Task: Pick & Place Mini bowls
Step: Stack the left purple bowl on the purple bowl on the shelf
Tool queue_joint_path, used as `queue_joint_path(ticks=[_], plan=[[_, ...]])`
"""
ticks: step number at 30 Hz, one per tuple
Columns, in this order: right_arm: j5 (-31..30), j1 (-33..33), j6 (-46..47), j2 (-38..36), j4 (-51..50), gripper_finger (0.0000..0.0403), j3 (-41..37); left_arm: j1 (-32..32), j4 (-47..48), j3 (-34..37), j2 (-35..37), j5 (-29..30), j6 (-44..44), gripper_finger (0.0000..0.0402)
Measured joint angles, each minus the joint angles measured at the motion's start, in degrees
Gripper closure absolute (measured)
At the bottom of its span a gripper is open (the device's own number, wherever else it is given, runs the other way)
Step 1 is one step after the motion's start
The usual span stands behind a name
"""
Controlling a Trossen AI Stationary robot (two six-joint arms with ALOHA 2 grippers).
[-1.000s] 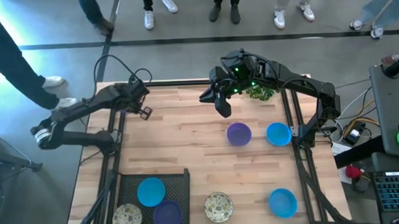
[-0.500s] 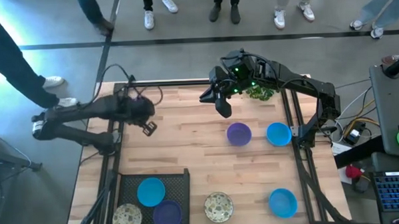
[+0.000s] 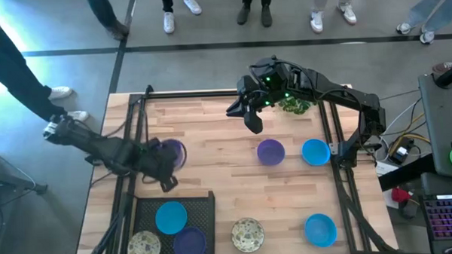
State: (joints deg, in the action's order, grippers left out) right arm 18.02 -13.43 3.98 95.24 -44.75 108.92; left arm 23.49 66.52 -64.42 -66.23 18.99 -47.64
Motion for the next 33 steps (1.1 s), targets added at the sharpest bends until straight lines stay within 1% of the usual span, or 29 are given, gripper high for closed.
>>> queue_joint_path(ticks=[2, 9, 13, 20, 23, 26, 30, 33], plan=[[0.02, 0.01, -0.07, -0.01, 0.0, 0.0346, 0.0, 2.07, -0.04, -1.62, -2.39, -0.27, -0.66, 0.0401], [0.09, 0.0, -0.4, -0.01, 0.0, 0.0346, 0.0, 6.64, -0.15, -9.84, -11.48, -4.28, -1.84, 0.0401], [0.21, 0.02, -2.21, -0.02, -0.99, 0.0346, 0.02, 9.15, -0.16, -14.94, -16.06, -6.39, -1.91, 0.0401], [0.78, 0.02, -5.47, -0.02, -3.93, 0.0346, 0.02, 13.42, -0.1, -21.81, -23.19, -10.6, -3.89, 0.0401], [3.22, 0.02, -6.97, -0.02, -4.79, 0.0346, 0.02, 15.16, -0.43, -23.57, -25.88, -12.7, -6.37, 0.0401], [6.36, 0.02, -8.49, -0.02, -4.79, 0.0346, 0.02, 16.85, -1.76, -24.68, -27.94, -13.55, -9.06, 0.0402], [9.27, 0.02, -10.47, -0.02, -4.79, 0.0346, 0.02, 19.06, -6.73, -24.8, -29.78, -14.25, -11.18, 0.0402], [11.35, 0.02, -11.53, -0.02, -4.79, 0.0346, 0.02, 20.61, -9.7, -24.53, -31.14, -14.26, -14.69, 0.0402]])
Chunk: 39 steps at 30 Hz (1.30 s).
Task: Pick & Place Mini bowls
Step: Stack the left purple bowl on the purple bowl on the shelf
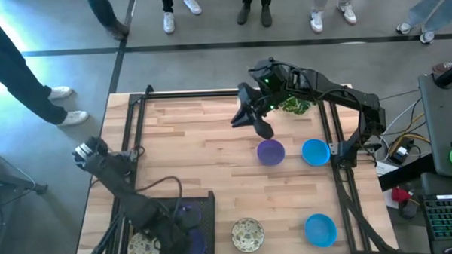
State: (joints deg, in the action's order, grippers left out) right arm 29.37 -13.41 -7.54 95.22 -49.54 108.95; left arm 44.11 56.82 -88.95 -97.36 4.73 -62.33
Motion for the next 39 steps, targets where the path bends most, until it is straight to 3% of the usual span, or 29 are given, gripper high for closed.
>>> queue_joint_path(ticks=[9, 39], plan=[[1.74, 0.0, -1.29, 0.0, 0.04, 0.0346, 0.0, 2.83, -9.8, 0.0, -5.11, -1.65, -3.47, 0.0401], [1.72, 0.0, -1.51, 0.0, 0.15, 0.0346, 0.0, 2.94, -9.73, 0.11, -9.88, -3.36, -2.56, 0.0395]])
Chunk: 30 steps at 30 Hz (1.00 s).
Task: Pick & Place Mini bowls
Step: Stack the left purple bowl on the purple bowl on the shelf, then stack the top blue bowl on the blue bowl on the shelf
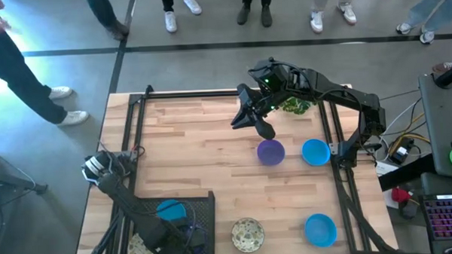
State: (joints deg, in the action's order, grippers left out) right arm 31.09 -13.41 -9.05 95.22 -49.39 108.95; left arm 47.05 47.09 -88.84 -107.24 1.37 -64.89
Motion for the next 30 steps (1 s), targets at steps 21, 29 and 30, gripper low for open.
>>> queue_joint_path(ticks=[21, 29, 30], plan=[[0.0, -0.02, 0.02, 0.0, 0.26, 0.0346, 0.0, 0.0, 0.04, 0.02, 0.06, -0.02, 0.09, 0.0347], [-0.02, -0.04, 0.32, -0.11, 0.26, 0.0346, 0.0, -0.33, 4.67, 0.02, 3.39, 0.14, -4.29, 0.0346], [-0.02, -0.04, 0.34, -0.16, 0.24, 0.0346, 0.0, -0.35, 6.06, 0.02, 4.06, 0.43, -4.78, 0.0346]])
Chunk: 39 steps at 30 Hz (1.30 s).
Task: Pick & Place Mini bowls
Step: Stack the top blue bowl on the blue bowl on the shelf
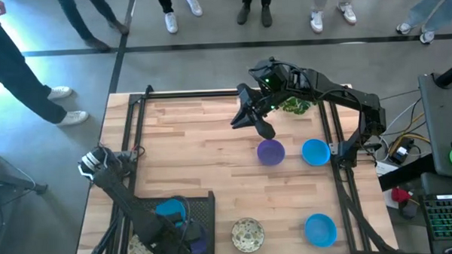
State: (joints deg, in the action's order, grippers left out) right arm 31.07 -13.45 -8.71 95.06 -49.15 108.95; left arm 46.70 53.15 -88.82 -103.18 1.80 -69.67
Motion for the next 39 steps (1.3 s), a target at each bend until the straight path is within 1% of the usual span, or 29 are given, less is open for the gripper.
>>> queue_joint_path(ticks=[3, 11, 19, 24, 30, 34, 36, 39], plan=[[0.0, 0.0, 0.13, -0.46, -0.33, 0.0346, 0.0, -0.04, 3.91, 0.0, 2.39, 2.45, -1.5, 0.0346], [-0.05, 0.0, -0.12, -2.02, -1.69, 0.0346, 0.02, -0.29, 15.29, 0.0, 9.08, 14.92, -6.44, 0.0346], [-0.13, 0.0, -0.29, -2.56, -5.39, 0.0346, 0.02, -2.58, 25.27, 0.0, 12.56, 23.56, -8.55, 0.0346], [-0.15, 0.0, 0.1, -2.98, -6.85, 0.0346, 0.02, -5.03, 30.69, 0.0, 13.8, 26.83, -9.03, 0.0346], [-0.28, -0.26, 2.58, -3.63, -11.03, 0.0346, 0.02, -8.57, 35.31, 0.02, 16.24, 30.98, -9.05, 0.0346], [-3.34, -0.25, 5.06, -3.88, -16.65, 0.0346, 0.04, -10.82, 36.96, 0.02, 18.72, 36.16, -9.03, 0.0346], [-6.42, -0.24, 7.18, -3.88, -19.87, 0.0346, 0.04, -11.76, 36.92, 0.02, 20.33, 39.88, -8.45, 0.0346], [-12.57, -0.24, 11.57, -3.88, -24.21, 0.0346, 0.04, -12.99, 36.91, 0.02, 22.9, 45.82, -8.21, 0.0346]])
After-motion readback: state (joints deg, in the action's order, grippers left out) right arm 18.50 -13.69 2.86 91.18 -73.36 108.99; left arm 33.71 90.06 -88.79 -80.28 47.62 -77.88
